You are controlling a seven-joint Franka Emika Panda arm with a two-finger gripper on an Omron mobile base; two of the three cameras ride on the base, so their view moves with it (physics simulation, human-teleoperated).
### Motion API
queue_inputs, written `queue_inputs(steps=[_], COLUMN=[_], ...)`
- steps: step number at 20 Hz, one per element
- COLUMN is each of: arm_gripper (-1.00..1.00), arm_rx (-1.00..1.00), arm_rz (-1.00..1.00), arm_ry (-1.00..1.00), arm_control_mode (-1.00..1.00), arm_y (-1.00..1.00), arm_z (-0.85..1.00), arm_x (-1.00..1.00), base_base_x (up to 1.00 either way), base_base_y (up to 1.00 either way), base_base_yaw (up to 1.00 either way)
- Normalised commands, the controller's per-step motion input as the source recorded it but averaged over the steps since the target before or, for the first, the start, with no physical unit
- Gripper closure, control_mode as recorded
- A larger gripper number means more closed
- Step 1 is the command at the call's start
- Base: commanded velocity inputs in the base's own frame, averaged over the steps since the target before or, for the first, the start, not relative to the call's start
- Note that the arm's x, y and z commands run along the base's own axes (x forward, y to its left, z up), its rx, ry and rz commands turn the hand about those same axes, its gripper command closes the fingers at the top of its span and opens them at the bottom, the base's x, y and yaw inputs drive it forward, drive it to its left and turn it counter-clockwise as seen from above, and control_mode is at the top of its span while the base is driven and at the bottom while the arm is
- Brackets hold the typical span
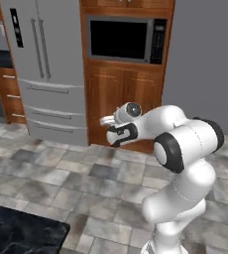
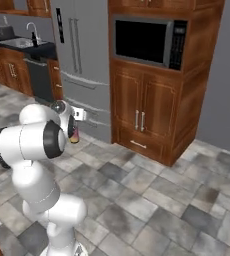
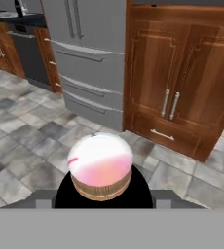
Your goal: Place the large bottle from the dining counter next to the other large bottle outside the sink, and place the small bottle from the dining counter next to the other small bottle inside the sink.
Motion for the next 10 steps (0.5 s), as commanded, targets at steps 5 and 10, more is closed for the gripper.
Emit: queue_inputs(steps=[5, 10], arm_gripper=[1.0, 1.0], arm_rx=[0.0, 0.0], arm_rz=[0.0, 0.0], arm_ry=[0.0, 0.0], arm_control_mode=[1.0, 1.0], arm_y=[0.0, 0.0], arm_z=[0.0, 0.0], arm_x=[0.0, 0.0], base_base_x=[1.0, 1.0], base_base_y=[0.0, 0.0], base_base_yaw=[0.45, 0.45])
